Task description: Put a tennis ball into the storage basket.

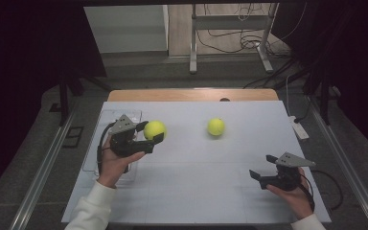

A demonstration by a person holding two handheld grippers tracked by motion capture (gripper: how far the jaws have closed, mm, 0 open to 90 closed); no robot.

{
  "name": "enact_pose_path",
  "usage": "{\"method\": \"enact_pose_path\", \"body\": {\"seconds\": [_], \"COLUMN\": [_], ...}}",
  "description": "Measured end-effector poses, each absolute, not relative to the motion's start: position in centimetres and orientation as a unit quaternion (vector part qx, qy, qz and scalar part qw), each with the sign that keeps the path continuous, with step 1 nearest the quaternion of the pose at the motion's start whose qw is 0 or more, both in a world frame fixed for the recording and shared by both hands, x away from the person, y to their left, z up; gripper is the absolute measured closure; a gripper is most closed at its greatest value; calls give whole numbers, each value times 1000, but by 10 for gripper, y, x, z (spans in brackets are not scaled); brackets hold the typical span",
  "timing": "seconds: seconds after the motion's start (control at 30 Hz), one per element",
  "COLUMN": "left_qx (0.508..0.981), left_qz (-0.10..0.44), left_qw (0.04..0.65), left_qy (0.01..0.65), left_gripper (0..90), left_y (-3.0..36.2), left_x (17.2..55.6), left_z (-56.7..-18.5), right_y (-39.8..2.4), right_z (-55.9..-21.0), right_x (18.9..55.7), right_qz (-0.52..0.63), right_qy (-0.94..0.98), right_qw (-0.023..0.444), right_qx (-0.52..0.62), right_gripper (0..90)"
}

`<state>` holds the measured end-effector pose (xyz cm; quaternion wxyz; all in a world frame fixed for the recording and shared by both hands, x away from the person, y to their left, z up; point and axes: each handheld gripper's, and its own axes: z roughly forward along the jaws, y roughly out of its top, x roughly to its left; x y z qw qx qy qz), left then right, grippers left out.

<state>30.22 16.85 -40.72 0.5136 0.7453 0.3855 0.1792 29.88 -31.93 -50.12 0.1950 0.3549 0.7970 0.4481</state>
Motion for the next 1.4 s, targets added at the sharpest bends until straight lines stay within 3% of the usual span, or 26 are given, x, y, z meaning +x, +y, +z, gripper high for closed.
{"method": "enact_pose_path", "body": {"seconds": [1.4], "left_qx": [719], "left_qz": [202], "left_qw": [519], "left_qy": [415], "left_gripper": [269], "left_y": [192], "left_x": [330], "left_z": [-400], "right_y": [-319], "right_z": [-502], "right_x": [299], "right_qz": [446], "right_qy": [798], "right_qw": [195], "right_qx": [356], "right_gripper": [92]}}
